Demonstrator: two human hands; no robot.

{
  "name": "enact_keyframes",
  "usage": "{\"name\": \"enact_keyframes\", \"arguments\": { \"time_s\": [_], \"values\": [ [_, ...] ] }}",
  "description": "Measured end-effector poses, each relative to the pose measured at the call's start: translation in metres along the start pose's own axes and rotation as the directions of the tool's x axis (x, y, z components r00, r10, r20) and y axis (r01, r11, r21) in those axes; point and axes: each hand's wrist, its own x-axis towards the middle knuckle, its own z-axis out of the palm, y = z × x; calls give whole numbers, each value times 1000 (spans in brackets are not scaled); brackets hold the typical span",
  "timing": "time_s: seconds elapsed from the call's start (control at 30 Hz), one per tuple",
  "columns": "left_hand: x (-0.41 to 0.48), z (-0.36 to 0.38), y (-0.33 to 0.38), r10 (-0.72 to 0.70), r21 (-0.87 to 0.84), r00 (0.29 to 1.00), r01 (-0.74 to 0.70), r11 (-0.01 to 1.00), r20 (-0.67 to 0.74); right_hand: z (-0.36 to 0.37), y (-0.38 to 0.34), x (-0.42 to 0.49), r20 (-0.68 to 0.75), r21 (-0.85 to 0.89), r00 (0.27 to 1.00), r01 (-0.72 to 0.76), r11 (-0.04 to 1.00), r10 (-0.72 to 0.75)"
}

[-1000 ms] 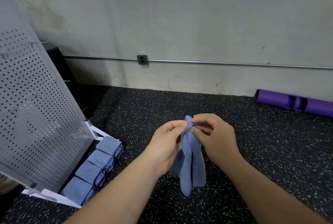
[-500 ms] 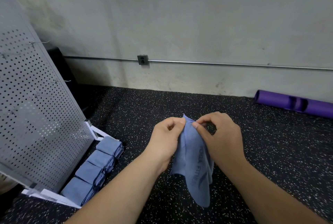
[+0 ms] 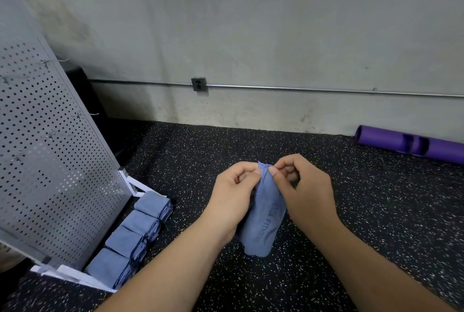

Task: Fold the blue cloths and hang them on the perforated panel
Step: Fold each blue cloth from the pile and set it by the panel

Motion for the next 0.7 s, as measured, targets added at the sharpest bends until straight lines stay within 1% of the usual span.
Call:
{"name": "enact_keyframes", "arguments": {
  "time_s": [0.13,0.27,0.37,0.43,0.53,0.7],
  "values": [
    [-3,2,3,67,43,998,-68,997,23,-1,1,-1,-11,-7,1000,-23,1000,23],
    [-2,1,0,164,115,986,-165,980,15,-2,1,-1,27,3,1000,-1,1000,1],
    [5,-5,1,216,175,976,-215,961,16,-4,4,2,100,27,995,12,1000,-15],
    [9,-10,8,259,198,966,-257,946,17,-9,9,7,197,29,980,-3,1000,-3],
    [15,-24,20,290,201,957,-281,938,-13,-15,24,16,331,-93,943,16,995,16],
    [22,-48,34,310,196,950,-296,935,-46,-28,40,21,388,-235,921,64,970,33]
  ]
}}
